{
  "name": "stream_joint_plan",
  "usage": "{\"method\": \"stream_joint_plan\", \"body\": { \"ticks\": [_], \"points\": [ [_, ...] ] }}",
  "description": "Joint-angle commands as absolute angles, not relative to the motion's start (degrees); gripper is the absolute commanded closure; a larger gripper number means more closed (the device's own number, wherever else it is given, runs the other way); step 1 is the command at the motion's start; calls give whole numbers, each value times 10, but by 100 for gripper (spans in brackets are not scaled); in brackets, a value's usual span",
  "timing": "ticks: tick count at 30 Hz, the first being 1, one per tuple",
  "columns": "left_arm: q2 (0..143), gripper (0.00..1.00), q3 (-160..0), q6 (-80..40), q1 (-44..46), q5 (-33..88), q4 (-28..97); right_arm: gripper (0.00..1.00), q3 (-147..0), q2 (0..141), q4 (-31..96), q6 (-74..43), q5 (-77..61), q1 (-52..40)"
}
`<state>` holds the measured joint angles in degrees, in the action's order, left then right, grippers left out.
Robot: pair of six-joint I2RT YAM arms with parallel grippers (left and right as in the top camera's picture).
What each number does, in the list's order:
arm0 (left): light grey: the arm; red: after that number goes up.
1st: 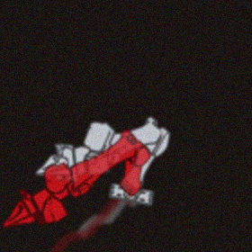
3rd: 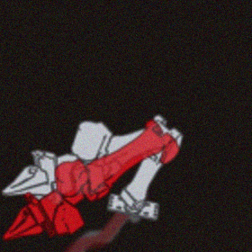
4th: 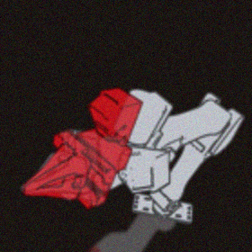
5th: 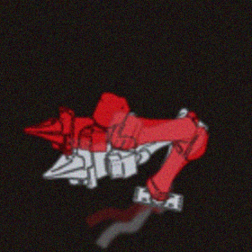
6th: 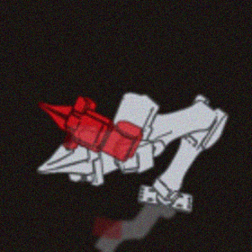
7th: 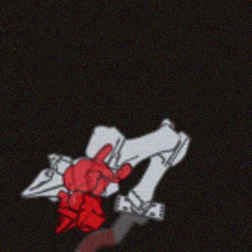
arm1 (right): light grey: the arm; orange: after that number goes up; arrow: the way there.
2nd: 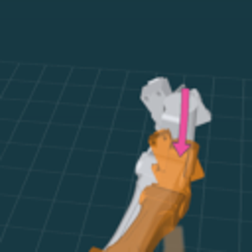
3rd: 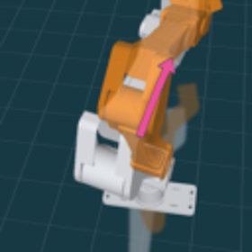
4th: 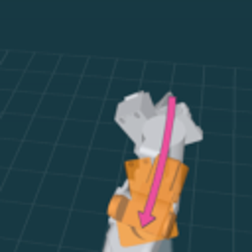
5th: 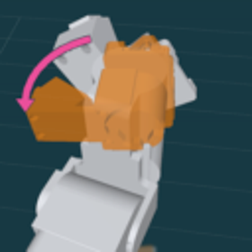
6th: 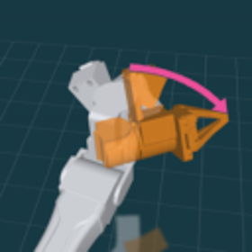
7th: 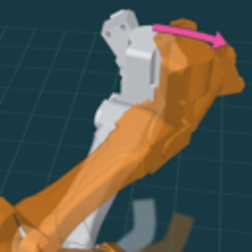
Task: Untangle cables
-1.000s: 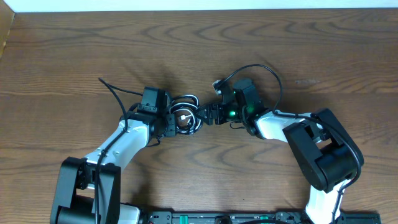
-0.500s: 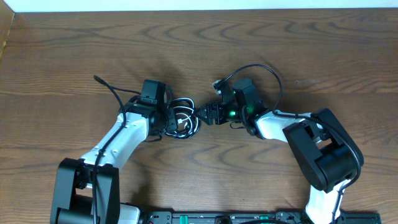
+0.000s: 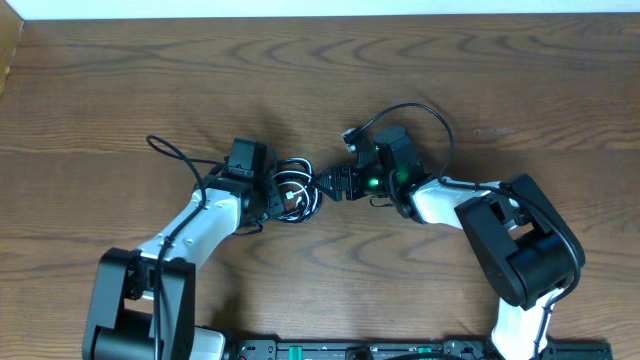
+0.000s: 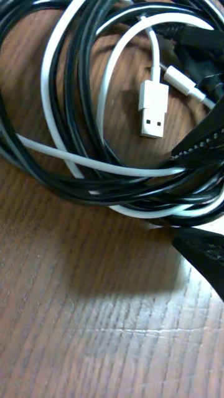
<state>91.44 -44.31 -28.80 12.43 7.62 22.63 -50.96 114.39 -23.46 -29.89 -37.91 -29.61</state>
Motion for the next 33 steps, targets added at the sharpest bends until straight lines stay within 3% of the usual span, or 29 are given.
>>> {"method": "stream_joint_plan", "body": {
  "ticks": [1, 8, 10, 11, 16, 20, 23, 29, 33],
  "points": [
    [924, 64, -439, -299, 123, 64, 222, 25, -513, 1151, -230, -295, -370, -301],
    [925, 64, -439, -298, 123, 64, 201, 22, -513, 1151, -247, -313, -372, -301],
    [925, 80, -439, -285, 123, 64, 201, 25, -513, 1151, -247, -313, -373, -301],
    [925, 92, -439, -271, 123, 65, 203, 26, -513, 1151, -247, -312, -373, -301],
    [925, 92, -436, -140, 123, 68, 205, 45, -519, 1143, -235, -312, -366, -287],
    [925, 92, -436, -72, 123, 68, 186, 43, -568, 1123, -97, -288, -366, -261],
    [925, 92, -436, -69, 123, 71, 163, 41, -648, 1117, 80, -205, -358, -258],
    [925, 91, -437, -34, 123, 121, 130, 35, -745, 1117, 268, -123, -218, -293],
    [924, 71, -450, -37, 123, 131, 161, 31, -751, 1117, 284, -119, -166, -315]
  ]
}}
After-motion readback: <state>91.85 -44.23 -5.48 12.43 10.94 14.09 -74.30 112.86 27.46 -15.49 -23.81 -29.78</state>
